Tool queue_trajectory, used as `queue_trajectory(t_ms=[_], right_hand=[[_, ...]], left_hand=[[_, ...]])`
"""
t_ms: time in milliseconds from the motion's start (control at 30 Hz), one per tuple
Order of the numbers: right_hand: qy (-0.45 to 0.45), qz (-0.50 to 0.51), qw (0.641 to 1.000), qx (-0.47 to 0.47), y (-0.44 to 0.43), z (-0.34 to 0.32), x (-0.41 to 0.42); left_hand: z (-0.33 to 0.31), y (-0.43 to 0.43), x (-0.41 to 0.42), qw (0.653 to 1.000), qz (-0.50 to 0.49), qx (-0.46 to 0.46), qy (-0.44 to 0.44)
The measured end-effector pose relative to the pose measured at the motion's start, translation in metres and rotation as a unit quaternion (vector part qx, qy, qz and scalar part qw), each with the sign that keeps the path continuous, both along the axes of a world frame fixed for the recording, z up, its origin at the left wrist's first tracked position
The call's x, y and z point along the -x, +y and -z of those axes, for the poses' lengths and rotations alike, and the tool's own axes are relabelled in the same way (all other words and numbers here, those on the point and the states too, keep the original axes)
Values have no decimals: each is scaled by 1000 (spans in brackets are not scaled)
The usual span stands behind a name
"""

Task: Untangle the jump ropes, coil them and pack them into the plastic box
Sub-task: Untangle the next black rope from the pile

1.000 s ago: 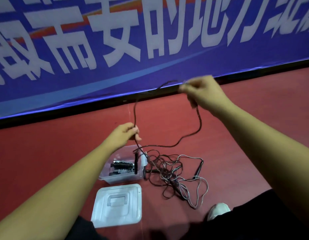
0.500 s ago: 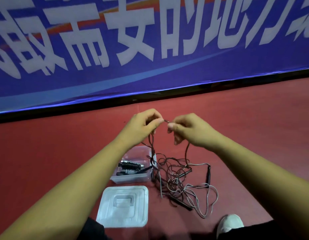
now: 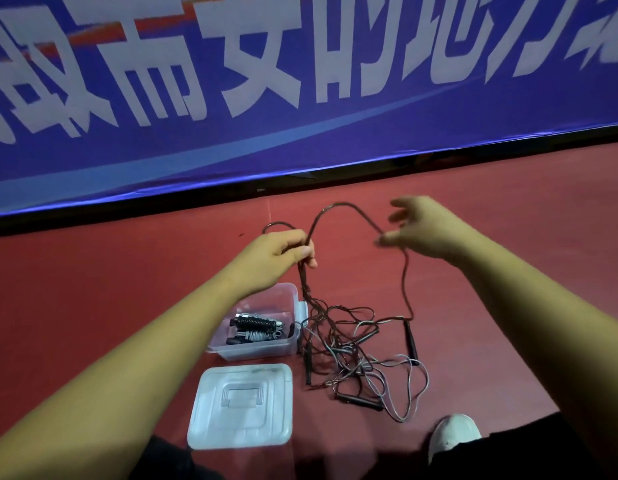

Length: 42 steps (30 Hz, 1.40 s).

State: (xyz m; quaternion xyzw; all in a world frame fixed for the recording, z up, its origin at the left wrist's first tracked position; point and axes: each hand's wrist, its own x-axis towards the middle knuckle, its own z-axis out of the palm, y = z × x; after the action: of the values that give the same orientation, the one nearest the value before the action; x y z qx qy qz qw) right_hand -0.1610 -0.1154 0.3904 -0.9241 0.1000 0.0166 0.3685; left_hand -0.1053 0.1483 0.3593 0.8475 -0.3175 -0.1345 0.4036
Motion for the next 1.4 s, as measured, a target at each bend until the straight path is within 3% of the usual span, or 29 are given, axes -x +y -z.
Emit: queue_trajectory(t_ms=[133, 267, 367, 433, 500, 533, 600, 667, 733, 800, 867, 967, 1100, 1167, 1233, 1300, 1367, 1400], right_hand=[[5, -186, 982, -8, 33, 1, 7], [-75, -185, 979, 41, 43, 4, 9], [-88, -153, 977, -121, 42, -12, 14], [-102, -118, 950, -269, 37, -22, 14], [-104, -74, 915, -382, 30, -25, 12], [-99, -47, 901, -419, 26, -23, 11], [-86, 25, 892, -444, 17, -20, 10], [-95, 68, 941, -317, 0, -19, 11], [-60, 33, 995, -66, -21, -18, 14], [61, -41, 993, 89, -27, -14, 21], [119, -113, 978, 128, -18, -4, 26], [72, -185, 977, 72, 14, 8, 24], [3, -183, 982, 36, 32, 12, 18], [-8, -161, 985, -67, 37, 9, 20], [-45, -144, 959, -241, 40, 0, 22], [-89, -125, 906, -394, 35, -16, 21], [-131, -83, 876, -456, 25, -27, 17], [-144, -55, 872, -465, 19, -28, 16]], left_hand=[[-5, -9, 11, 997, 49, -55, -25], [-7, -10, 14, 998, 48, -28, -14], [0, -9, 11, 996, 64, -52, -18], [16, -9, 8, 987, 74, -144, 16], [32, -11, 7, 980, 66, -168, 77], [38, -13, 7, 982, 61, -164, 76], [42, -20, 6, 987, 48, -154, -8], [42, -23, 3, 993, 12, -103, -64], [38, -20, 0, 998, -15, -53, -44], [35, -18, 0, 998, -4, -58, -37], [32, -23, 4, 995, 26, -82, -41], [30, -36, 9, 992, 57, -98, -56], [20, -38, 3, 993, 36, -69, -88], [21, -41, 6, 995, 37, -35, -85], [34, -39, 6, 998, 47, -30, -18], [58, -32, -1, 990, 49, -111, 68], [73, -24, -9, 976, 49, -207, 51], [76, -22, -13, 977, 44, -204, 44]])
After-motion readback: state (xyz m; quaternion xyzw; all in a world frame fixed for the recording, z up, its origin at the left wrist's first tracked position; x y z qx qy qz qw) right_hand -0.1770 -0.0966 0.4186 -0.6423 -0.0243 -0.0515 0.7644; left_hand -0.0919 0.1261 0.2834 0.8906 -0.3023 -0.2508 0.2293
